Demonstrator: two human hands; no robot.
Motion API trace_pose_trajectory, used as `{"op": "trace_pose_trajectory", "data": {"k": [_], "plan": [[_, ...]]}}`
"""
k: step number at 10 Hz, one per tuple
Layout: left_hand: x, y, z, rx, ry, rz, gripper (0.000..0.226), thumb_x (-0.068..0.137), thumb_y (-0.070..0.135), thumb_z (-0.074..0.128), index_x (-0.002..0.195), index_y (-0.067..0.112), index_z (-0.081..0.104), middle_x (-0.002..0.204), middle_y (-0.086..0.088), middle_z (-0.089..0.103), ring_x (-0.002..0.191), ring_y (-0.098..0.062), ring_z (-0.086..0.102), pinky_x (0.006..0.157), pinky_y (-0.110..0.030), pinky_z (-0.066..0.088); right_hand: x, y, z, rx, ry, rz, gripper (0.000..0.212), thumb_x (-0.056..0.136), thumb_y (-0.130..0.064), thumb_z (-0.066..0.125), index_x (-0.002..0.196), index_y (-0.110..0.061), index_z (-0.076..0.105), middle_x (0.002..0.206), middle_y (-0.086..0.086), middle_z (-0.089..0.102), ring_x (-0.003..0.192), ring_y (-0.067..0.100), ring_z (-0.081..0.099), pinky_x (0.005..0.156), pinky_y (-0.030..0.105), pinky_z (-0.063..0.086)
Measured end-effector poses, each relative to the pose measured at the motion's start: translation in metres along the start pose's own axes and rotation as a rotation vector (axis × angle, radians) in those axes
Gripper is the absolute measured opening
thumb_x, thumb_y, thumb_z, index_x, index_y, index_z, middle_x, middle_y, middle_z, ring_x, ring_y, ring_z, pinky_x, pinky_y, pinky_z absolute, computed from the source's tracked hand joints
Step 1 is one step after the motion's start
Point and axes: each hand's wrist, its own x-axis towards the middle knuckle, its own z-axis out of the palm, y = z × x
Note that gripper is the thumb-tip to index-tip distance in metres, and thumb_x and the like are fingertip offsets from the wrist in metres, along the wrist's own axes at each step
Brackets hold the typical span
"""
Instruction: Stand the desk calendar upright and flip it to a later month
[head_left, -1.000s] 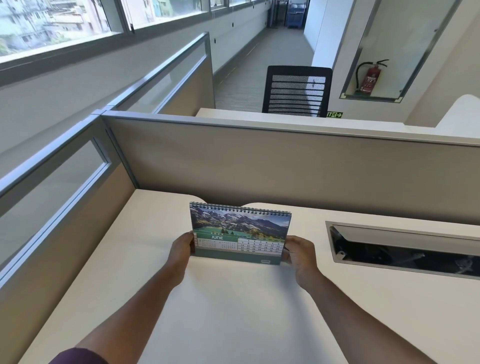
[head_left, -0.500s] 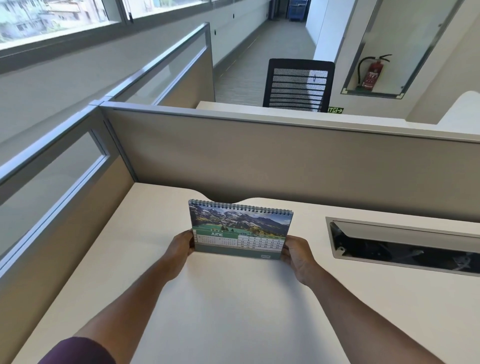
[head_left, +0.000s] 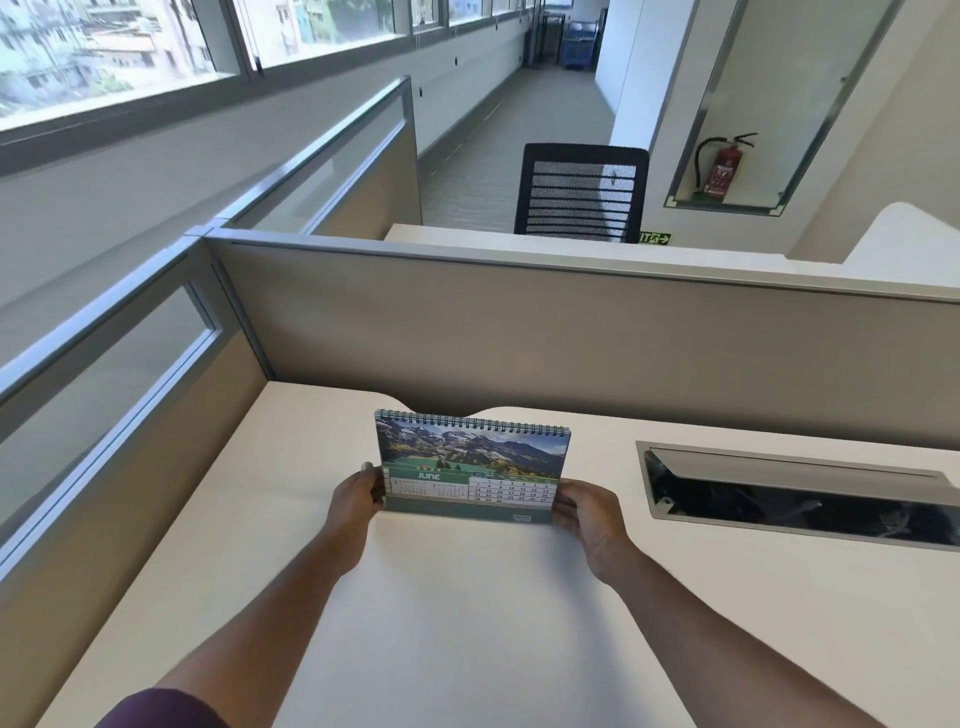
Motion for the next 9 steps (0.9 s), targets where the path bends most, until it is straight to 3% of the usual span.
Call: {"op": "trace_pose_trajectory", "data": {"k": [2, 3, 5, 7, 9], "plan": [[-0.018, 0.005, -0.015, 0.054, -0.026, -0.007, 0.046, 0.106, 0.034, 0.026, 0.121, 0.006, 0.06, 0.132, -0.017, 0.061, 0.12, -0.028, 0.055, 0.107, -0.036, 0.036, -0.016, -0.003, -0.002, 0.039, 0.012, 0.013, 0.02, 0.096, -0.008, 0.058, 0.101, 0.0, 0.076, 0.091, 0.013, 0.082, 0.077, 0.021, 0.079, 0.067, 0.027, 0.064], [-0.029, 0.009, -0.015, 0.107, -0.08, -0.026, 0.058, 0.105, 0.041, 0.023, 0.14, 0.002, 0.048, 0.149, -0.016, 0.047, 0.142, -0.03, 0.039, 0.118, -0.041, 0.026, -0.025, -0.005, -0.006, 0.013, 0.023, 0.03, 0.021, 0.099, -0.012, 0.057, 0.104, -0.002, 0.074, 0.092, 0.009, 0.082, 0.079, 0.019, 0.077, 0.072, 0.027, 0.062], [-0.052, 0.022, -0.007, 0.07, -0.136, -0.045, 0.069, 0.102, 0.051, 0.016, 0.15, 0.005, 0.032, 0.158, -0.013, 0.036, 0.147, -0.027, 0.031, 0.122, -0.04, 0.02, -0.04, -0.014, 0.003, -0.035, 0.011, 0.057, 0.026, 0.104, -0.019, 0.048, 0.105, -0.006, 0.071, 0.102, 0.01, 0.078, 0.088, 0.021, 0.073, 0.073, 0.027, 0.059], [-0.071, 0.032, 0.004, 0.063, -0.136, -0.058, 0.075, 0.098, 0.059, 0.012, 0.153, 0.01, 0.026, 0.162, -0.01, 0.028, 0.15, -0.028, 0.023, 0.123, -0.042, 0.016, -0.052, -0.024, 0.014, -0.105, -0.007, 0.063, 0.029, 0.102, -0.016, 0.046, 0.095, -0.01, 0.074, 0.092, 0.005, 0.08, 0.081, 0.015, 0.074, 0.068, 0.023, 0.057], [-0.07, 0.035, 0.002, 0.096, -0.123, -0.049, 0.076, 0.097, 0.06, 0.017, 0.155, 0.011, 0.02, 0.165, -0.007, 0.019, 0.152, -0.026, 0.017, 0.122, -0.044, 0.016, -0.046, -0.026, 0.012, -0.094, 0.047, 0.083, 0.017, 0.104, -0.021, 0.049, 0.101, -0.012, 0.063, 0.095, 0.003, 0.069, 0.091, 0.02, 0.062, 0.09, 0.034, 0.054]]}}
